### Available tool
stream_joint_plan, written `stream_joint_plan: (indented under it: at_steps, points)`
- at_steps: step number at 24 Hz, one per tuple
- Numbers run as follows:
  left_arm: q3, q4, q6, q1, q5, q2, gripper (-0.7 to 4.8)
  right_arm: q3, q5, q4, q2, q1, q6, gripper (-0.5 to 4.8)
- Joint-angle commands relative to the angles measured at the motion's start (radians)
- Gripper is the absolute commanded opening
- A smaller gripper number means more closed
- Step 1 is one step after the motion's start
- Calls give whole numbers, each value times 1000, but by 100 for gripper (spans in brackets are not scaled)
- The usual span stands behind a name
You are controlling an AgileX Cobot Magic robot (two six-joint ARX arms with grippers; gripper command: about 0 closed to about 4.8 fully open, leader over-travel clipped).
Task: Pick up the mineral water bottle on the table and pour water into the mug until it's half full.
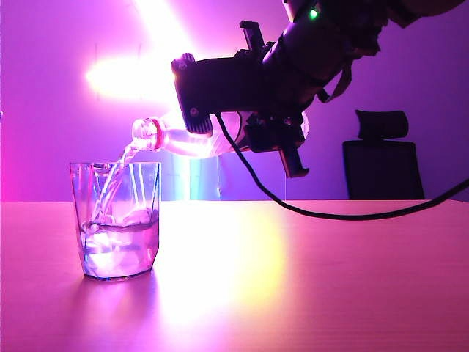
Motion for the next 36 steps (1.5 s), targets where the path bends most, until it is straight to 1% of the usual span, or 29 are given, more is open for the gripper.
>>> stream_joint_plan:
  at_steps: [1, 5, 8, 12, 16, 18, 20, 23, 24, 25, 27, 29, 30, 35, 36]
  points:
    - [4, 6, -3, 0, 1, 2, -2, 12, 2, 47, -9, 2, 3, 187]
    - [4, 6, -3, 0, 1, 2, -2, 12, 2, 46, -9, 2, 6, 187]
    - [4, 6, -3, 0, 1, 2, -2, 9, 1, 31, -9, 2, 60, 188]
    - [4, 6, -3, 0, 1, 2, -2, 10, 2, -12, -9, 8, 209, 188]
    - [4, 6, -3, 0, 1, 2, -2, 10, 2, -21, -9, 40, 356, 188]
    - [4, 6, -3, 0, 1, 2, -2, 10, 1, -20, -10, 53, 451, 188]
    - [4, 6, -3, 0, 1, 2, -2, 10, -3, -14, -19, 58, 614, 189]
    - [4, 6, -3, 0, 1, 2, -2, 9, -77, -21, -76, 50, 994, 197]
    - [4, 6, -3, 0, 1, 2, -2, 9, -100, -21, -88, 44, 1061, 202]
    - [4, 6, -3, 0, 1, 2, -2, 8, -148, -22, -113, 30, 1186, 202]
    - [4, 6, -3, 0, 1, 2, -2, 0, -193, -16, -141, 7, 1321, 202]
    - [4, 6, -3, 0, 1, 2, -2, -37, -236, 29, -170, -21, 1419, 201]
    - [4, 6, -3, 0, 1, 2, -2, -61, -243, 58, -182, -31, 1444, 200]
    - [4, 6, -3, 2, 1, 2, -2, -306, -295, 253, -286, -134, 1616, 198]
    - [4, 6, -3, 2, 1, 2, -2, -344, -294, 284, -297, -151, 1627, 198]
